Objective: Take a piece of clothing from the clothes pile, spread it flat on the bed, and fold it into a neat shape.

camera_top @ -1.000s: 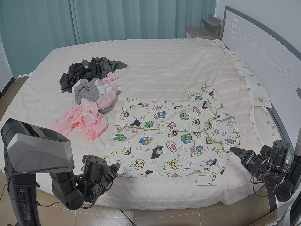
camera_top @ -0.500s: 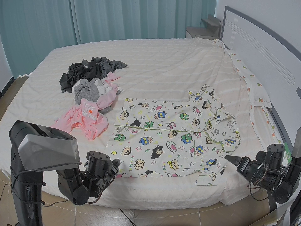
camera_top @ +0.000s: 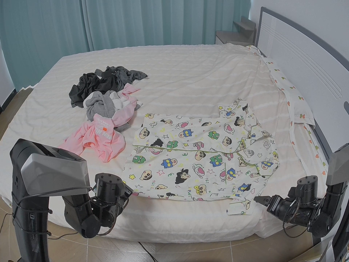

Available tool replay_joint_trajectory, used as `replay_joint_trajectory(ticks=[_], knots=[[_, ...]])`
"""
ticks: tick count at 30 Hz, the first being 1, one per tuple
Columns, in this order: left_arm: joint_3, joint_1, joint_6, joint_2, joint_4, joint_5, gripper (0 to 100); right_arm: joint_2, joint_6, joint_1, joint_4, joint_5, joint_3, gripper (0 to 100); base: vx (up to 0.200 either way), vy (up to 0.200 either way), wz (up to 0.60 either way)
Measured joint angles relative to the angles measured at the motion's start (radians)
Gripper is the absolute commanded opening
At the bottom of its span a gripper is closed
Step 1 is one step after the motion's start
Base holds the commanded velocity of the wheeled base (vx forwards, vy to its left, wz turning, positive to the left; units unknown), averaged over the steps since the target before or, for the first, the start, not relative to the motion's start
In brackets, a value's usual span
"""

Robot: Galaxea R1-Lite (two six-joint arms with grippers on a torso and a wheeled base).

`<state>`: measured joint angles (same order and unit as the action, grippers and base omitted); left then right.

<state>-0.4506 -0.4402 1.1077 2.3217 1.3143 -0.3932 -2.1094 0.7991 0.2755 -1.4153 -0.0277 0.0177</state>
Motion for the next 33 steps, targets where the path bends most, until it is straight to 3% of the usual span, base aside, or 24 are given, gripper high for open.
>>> replay_joint_trajectory(ticks=[7, 13, 18, 22, 33], knots=[[0.069, 0.022, -0.003, -0.001, 0.058, -0.004, 0, -0.061, 0.0, 0.01, -0.017, -0.07, 0.0, 100, 0.0, 0.0, 0.0], [0.065, 0.056, -0.005, -0.001, 0.063, -0.002, 0, -0.095, -0.004, 0.018, -0.076, -0.168, 0.0, 100, 0.0, 0.0, 0.0], [0.06, 0.075, -0.006, 0.002, 0.09, -0.001, 0, -0.127, -0.066, 0.016, -0.136, -0.25, 0.0, 100, 0.0, 0.0, 0.0], [0.059, 0.093, -0.006, 0.007, 0.113, -0.001, 0, -0.154, -0.127, 0.008, -0.137, -0.266, 0.002, 100, 0.0, 0.0, 0.0], [0.055, 0.134, -0.02, 0.014, 0.135, 0.0, 0, -0.207, -0.153, -0.012, -0.138, -0.29, 0.052, 100, 0.0, 0.0, 0.0]])
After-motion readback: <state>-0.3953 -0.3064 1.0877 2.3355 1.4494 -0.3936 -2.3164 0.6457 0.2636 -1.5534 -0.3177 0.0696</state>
